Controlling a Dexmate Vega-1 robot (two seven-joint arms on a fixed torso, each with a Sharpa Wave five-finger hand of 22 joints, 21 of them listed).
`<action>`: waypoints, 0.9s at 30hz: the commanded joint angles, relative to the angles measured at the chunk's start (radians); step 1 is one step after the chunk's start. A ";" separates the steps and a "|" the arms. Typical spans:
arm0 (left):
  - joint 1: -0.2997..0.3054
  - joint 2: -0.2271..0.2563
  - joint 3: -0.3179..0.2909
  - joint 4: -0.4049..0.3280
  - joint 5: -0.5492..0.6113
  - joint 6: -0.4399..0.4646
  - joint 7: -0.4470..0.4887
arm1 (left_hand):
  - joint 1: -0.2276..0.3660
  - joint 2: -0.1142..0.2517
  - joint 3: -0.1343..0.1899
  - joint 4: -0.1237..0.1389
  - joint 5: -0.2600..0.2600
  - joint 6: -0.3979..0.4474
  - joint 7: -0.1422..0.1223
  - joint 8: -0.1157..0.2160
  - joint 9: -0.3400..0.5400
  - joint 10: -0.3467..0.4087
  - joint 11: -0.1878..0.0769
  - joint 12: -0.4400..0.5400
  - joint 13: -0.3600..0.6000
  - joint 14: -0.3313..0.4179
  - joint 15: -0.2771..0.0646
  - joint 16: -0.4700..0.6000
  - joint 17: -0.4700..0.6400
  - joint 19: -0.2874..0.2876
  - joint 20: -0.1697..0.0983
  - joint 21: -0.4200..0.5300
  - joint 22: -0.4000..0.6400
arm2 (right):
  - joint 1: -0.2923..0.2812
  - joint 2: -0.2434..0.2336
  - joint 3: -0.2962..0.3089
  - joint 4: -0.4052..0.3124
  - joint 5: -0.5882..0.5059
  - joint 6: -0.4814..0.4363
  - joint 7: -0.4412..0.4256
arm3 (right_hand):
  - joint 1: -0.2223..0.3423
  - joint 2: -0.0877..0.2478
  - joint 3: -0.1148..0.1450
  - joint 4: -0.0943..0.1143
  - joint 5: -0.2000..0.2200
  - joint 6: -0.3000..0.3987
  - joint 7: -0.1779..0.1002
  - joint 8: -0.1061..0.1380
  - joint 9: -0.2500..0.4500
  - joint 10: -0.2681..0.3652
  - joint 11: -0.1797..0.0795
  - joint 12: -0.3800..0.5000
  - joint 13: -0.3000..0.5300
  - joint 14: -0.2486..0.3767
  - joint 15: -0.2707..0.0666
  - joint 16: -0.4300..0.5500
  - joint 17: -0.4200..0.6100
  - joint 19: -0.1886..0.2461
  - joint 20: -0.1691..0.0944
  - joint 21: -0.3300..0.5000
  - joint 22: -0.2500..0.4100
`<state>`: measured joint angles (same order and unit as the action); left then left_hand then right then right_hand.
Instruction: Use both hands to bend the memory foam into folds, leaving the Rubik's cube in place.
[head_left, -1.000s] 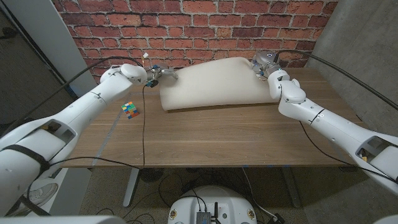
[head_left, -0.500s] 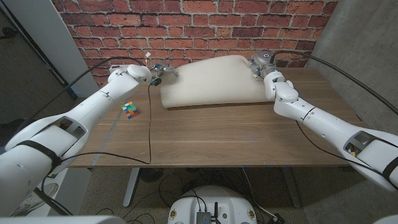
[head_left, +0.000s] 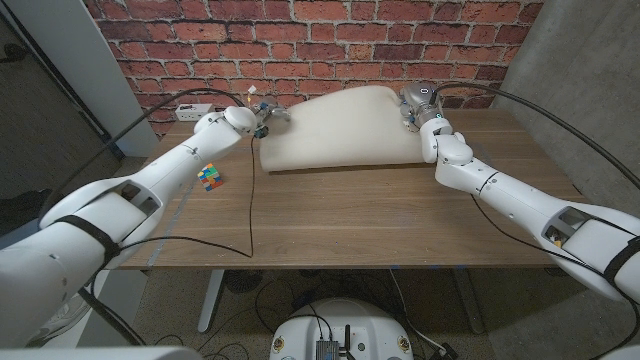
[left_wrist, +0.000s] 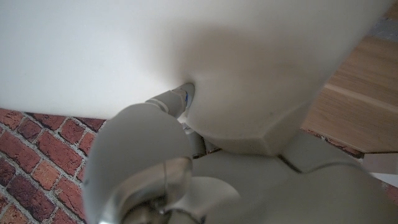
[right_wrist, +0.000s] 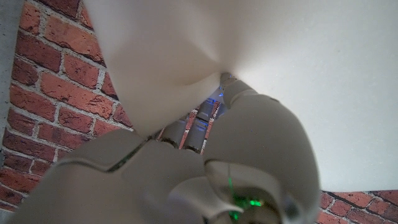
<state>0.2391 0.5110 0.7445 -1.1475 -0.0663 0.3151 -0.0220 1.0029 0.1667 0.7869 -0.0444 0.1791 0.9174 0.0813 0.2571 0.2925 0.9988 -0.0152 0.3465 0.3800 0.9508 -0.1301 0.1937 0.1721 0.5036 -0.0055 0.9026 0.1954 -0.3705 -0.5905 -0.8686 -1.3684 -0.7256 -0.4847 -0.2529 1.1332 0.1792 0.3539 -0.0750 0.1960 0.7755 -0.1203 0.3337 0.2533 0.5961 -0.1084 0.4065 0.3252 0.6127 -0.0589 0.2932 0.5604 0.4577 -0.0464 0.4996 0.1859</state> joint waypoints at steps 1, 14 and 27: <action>-0.036 -0.085 0.032 0.113 0.044 -0.021 0.078 | 0.002 0.011 0.005 -0.007 0.001 0.012 0.004 -0.006 0.000 0.074 -0.062 -0.005 -0.002 0.010 -0.018 0.006 0.001 0.010 -0.005 0.007 -0.001 | -0.012 -0.005 0.004 -0.021 0.021 -0.024 -0.023 | -0.046 -0.012 -0.018 0.016 -0.006 -0.112 -0.012 -0.065 -0.015 -0.073 0.002 -0.046 -0.010 -0.036 -0.141 -0.015 0.001 0.000 0.008 0.008 0.002; -0.077 -0.176 0.051 0.258 0.050 -0.033 0.154 | 0.003 0.010 0.006 -0.017 0.000 0.021 0.011 -0.011 -0.002 0.079 -0.062 -0.010 -0.010 0.017 -0.017 0.007 0.002 0.016 -0.008 0.018 -0.002 | -0.051 -0.013 0.032 -0.076 0.037 -0.073 -0.064 | -0.199 -0.081 -0.098 0.025 0.020 -0.632 0.024 -0.168 -0.052 -0.435 0.026 -0.221 -0.053 -0.285 -0.072 -0.106 -0.044 -0.097 0.075 -0.042 -0.003; -0.098 -0.207 0.073 0.304 0.058 -0.033 0.175 | 0.001 0.010 0.007 -0.025 -0.002 0.026 0.011 -0.016 -0.004 0.086 -0.061 -0.014 -0.017 0.022 -0.017 0.006 0.002 0.017 -0.010 0.028 -0.003 | -0.113 0.005 0.066 -0.073 0.018 -0.037 -0.317 | -0.286 -0.117 -0.160 0.012 0.042 -0.856 0.027 -0.154 -0.057 -0.724 0.044 -0.220 -0.084 -0.612 0.027 -0.124 -0.099 -0.338 0.139 -0.191 -0.009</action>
<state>0.1609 0.3386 0.8015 -0.8945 -0.0152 0.2839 0.1260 1.0004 0.1692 0.7897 -0.0637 0.1764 0.9255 0.0858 0.2457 0.2876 1.0050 -0.0123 0.3348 0.3615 0.9640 -0.1323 0.1937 0.1722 0.5107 -0.0127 0.9254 0.1906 -0.4382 -0.6006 -0.8304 -1.4440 -0.6954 -0.5469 -0.3848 0.8609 0.0636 0.2015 -0.0590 0.2263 -0.0631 -0.0888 0.1710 0.1951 -0.0941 -0.0656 0.1806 0.2432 0.0477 -0.0355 0.1699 0.4713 0.1643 0.0828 0.3345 0.1764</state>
